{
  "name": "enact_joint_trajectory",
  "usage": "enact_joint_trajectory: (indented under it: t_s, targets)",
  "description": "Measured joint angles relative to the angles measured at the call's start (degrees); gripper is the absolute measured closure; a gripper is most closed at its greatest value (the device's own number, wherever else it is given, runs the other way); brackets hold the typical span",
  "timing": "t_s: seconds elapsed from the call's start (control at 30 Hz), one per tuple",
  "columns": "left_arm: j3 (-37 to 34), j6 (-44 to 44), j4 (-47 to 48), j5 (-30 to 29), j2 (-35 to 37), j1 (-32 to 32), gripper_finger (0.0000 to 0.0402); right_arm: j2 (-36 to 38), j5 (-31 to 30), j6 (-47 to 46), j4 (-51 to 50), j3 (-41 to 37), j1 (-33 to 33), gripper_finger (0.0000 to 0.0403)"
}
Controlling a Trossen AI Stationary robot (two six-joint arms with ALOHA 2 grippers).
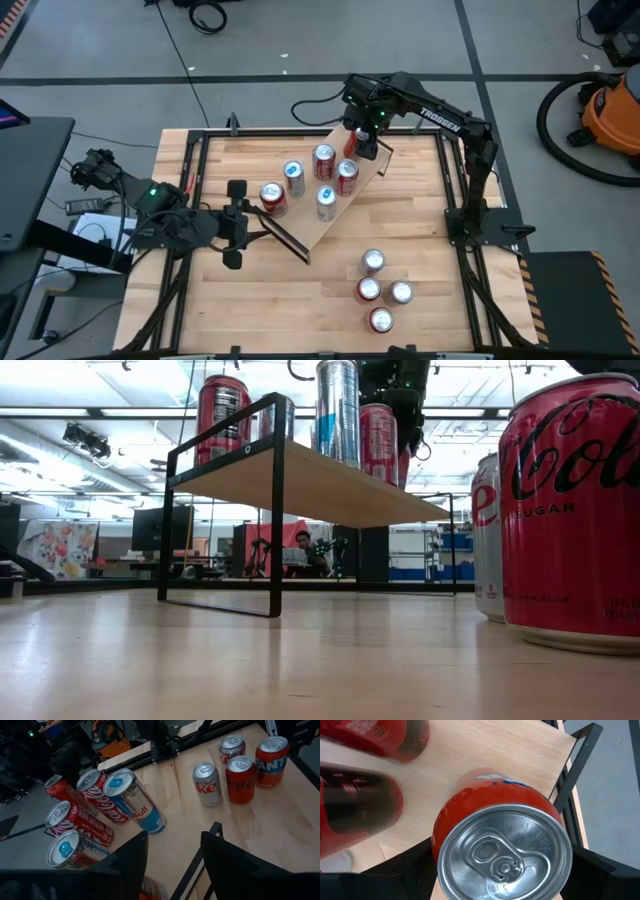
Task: Place canned beverage on shelf
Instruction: Put the top red soda can on the shelf
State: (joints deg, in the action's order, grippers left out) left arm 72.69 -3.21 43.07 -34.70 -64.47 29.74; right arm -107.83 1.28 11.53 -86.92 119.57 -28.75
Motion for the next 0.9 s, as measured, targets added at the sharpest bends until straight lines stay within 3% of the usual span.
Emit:
enact_joint_trajectory:
  t_s: [0.33, 0.67, 0.9]
  targets:
    - [0.0, 1.08, 0.02, 0.0, 0.0, 0.0, 0.0209, 0.0, -0.04, 1.95, 2.39, -0.11, 0.12, 0.0064]
    - [0.0, 1.71, 0.04, 0.0, -0.02, 0.0, 0.0209, 0.07, -0.16, 4.07, 3.59, -0.11, 0.17, 0.0017]
    - [-0.02, 2.1, 0.02, 0.0, -0.02, 0.0, 0.0209, 1.33, -0.35, 4.04, 2.55, 1.24, 0.2, 0.0011]
